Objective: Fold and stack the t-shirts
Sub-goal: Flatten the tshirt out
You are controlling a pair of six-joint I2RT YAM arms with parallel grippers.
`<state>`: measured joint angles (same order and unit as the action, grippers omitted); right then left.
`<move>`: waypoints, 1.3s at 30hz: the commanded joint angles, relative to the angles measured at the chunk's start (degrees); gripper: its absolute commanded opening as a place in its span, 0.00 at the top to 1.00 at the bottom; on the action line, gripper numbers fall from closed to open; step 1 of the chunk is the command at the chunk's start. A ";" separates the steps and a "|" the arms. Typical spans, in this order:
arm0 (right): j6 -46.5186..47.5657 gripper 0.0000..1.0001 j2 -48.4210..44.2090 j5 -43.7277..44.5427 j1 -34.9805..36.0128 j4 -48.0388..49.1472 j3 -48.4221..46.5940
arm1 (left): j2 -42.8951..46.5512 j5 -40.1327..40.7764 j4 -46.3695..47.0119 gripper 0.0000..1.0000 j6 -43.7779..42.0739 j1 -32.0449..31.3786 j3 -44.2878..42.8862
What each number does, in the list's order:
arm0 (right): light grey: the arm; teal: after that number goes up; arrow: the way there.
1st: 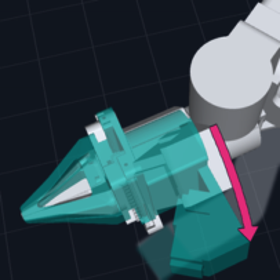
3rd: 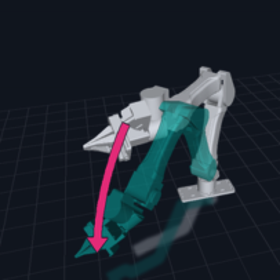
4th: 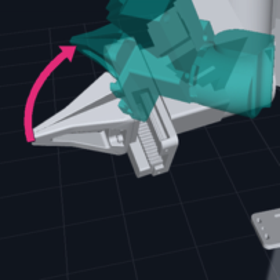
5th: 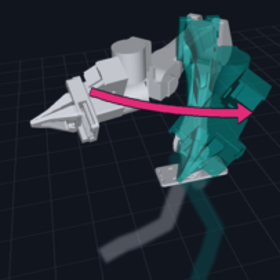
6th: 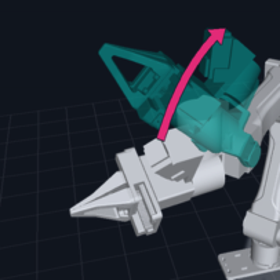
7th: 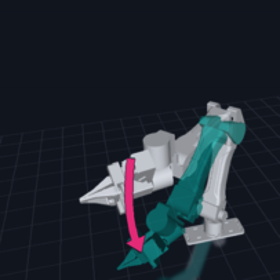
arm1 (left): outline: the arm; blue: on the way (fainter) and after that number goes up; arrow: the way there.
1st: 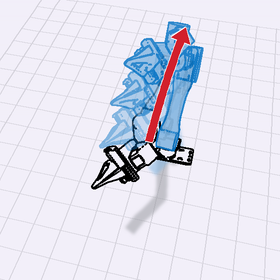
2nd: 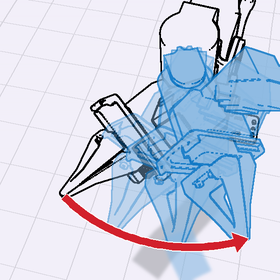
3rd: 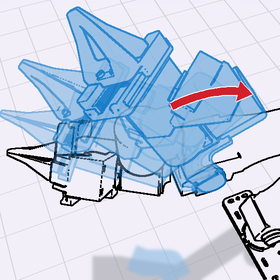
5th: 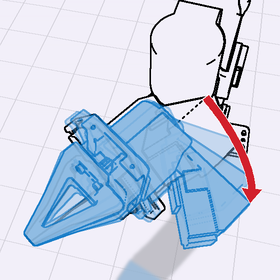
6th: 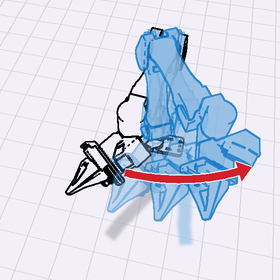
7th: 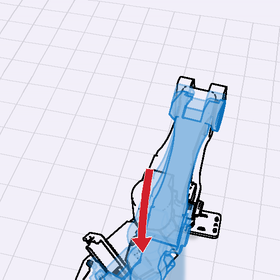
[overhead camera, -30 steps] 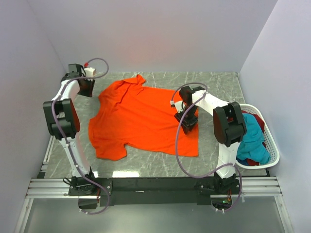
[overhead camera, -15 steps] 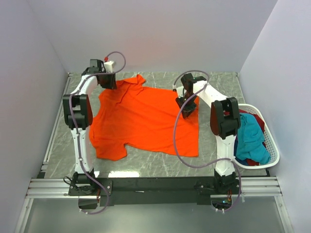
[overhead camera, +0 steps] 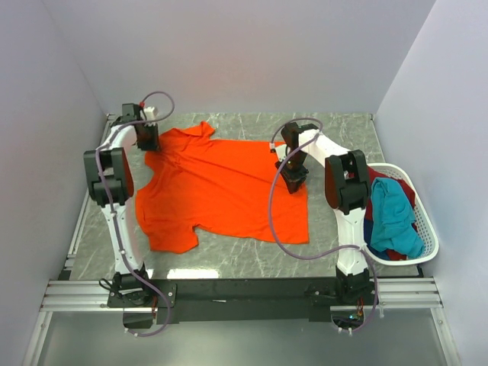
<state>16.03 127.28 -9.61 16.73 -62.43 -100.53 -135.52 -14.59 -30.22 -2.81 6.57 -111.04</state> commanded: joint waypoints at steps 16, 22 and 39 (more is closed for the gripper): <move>-0.38 0.67 -8.19 -11.49 5.24 -2.52 2.70 | 13.72 -2.20 -2.04 0.56 -10.46 -5.76 4.71; -1.88 0.67 -7.31 -13.68 6.65 -1.29 5.08 | 7.91 3.59 1.38 0.51 -10.90 -12.44 -0.14; -1.79 0.67 -7.31 -12.63 6.74 0.56 8.95 | 1.75 14.15 6.75 0.56 -13.71 -15.80 -1.46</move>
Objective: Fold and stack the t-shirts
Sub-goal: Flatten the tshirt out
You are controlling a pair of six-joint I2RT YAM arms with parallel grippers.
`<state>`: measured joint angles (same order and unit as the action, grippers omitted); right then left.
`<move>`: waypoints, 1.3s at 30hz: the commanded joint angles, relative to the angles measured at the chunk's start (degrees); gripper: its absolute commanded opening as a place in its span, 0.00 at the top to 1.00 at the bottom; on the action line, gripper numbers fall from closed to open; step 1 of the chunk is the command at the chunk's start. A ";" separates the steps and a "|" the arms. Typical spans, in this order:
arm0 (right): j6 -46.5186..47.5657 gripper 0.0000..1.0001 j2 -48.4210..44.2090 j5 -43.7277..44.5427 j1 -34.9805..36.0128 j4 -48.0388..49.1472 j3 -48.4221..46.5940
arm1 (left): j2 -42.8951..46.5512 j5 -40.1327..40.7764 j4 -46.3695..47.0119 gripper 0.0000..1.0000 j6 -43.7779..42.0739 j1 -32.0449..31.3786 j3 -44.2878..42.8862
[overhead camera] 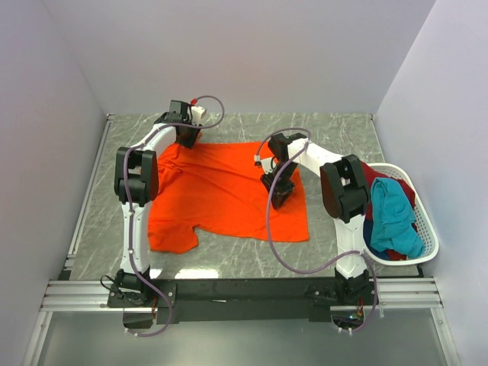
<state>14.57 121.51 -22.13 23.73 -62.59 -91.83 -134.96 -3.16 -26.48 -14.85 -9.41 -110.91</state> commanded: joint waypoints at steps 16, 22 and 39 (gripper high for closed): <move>-0.07 0.67 -1.37 0.51 -0.17 0.71 0.78 | -1.89 2.98 4.33 0.61 -0.70 1.23 -6.68; -0.07 0.67 -1.11 0.51 -0.26 0.54 0.34 | -2.77 5.62 5.21 0.62 -1.67 1.59 -7.65; 0.11 0.68 -1.37 1.56 -0.35 0.10 0.25 | -12.44 7.91 7.93 0.60 -4.75 4.22 -19.60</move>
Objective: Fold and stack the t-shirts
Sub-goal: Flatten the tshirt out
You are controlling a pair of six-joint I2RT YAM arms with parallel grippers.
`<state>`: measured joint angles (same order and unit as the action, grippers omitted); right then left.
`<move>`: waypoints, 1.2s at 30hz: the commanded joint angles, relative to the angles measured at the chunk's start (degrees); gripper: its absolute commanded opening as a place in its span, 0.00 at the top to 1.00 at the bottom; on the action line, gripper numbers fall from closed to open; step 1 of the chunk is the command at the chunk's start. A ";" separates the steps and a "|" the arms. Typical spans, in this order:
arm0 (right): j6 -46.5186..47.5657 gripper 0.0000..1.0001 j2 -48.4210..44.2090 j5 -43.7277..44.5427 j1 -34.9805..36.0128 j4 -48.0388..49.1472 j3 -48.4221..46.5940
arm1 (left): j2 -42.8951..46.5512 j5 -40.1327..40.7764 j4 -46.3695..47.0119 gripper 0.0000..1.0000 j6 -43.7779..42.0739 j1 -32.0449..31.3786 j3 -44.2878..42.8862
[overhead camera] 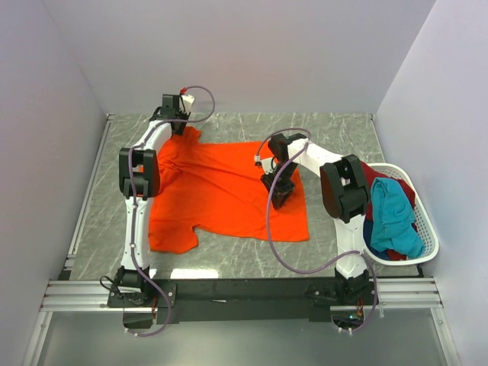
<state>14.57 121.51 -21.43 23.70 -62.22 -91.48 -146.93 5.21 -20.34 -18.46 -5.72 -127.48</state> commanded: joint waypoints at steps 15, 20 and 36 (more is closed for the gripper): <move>-7.62 0.78 -2.43 -3.18 -8.84 9.13 -15.90 | 17.03 -17.59 2.69 0.64 11.42 4.48 11.90; -10.78 0.79 7.66 -3.09 -9.47 5.71 -31.02 | 15.80 -19.62 -2.68 0.67 16.52 4.40 10.50; -23.97 0.83 18.58 -1.95 -9.47 11.85 -36.57 | 6.49 -9.98 -11.64 0.70 26.19 4.49 3.21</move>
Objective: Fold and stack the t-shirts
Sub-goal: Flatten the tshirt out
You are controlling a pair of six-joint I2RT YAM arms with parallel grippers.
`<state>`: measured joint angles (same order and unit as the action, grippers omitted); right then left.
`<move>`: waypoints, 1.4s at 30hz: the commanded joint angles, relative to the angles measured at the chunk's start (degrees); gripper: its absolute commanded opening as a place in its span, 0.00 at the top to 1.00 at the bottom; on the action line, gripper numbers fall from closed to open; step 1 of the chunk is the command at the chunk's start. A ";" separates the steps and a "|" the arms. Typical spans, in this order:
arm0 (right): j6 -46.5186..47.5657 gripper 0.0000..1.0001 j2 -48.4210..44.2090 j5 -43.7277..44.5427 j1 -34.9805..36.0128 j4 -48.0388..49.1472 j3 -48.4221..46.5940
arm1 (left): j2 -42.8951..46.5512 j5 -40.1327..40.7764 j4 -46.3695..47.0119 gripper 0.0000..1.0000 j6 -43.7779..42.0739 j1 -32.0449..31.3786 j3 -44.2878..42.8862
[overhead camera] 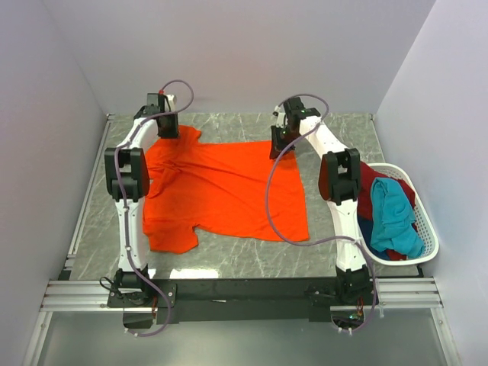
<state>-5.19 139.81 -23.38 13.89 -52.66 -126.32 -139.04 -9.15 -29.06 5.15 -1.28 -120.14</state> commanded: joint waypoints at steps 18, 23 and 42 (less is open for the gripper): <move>-11.42 0.82 3.98 2.73 -7.11 3.71 -1.37 | -12.48 6.25 9.63 0.41 -1.10 0.05 -17.14; -8.26 0.82 2.32 4.57 -7.91 3.01 -6.12 | -6.17 2.05 13.94 0.28 -2.16 0.31 -16.27; 18.37 0.47 -26.68 0.44 2.01 -6.93 27.43 | 52.01 -21.62 -25.70 0.45 -37.65 8.31 45.01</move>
<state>9.47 113.58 -23.27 14.26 -57.39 -104.12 -86.08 -30.33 -44.18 -23.68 6.59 -86.98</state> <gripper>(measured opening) 0.540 0.568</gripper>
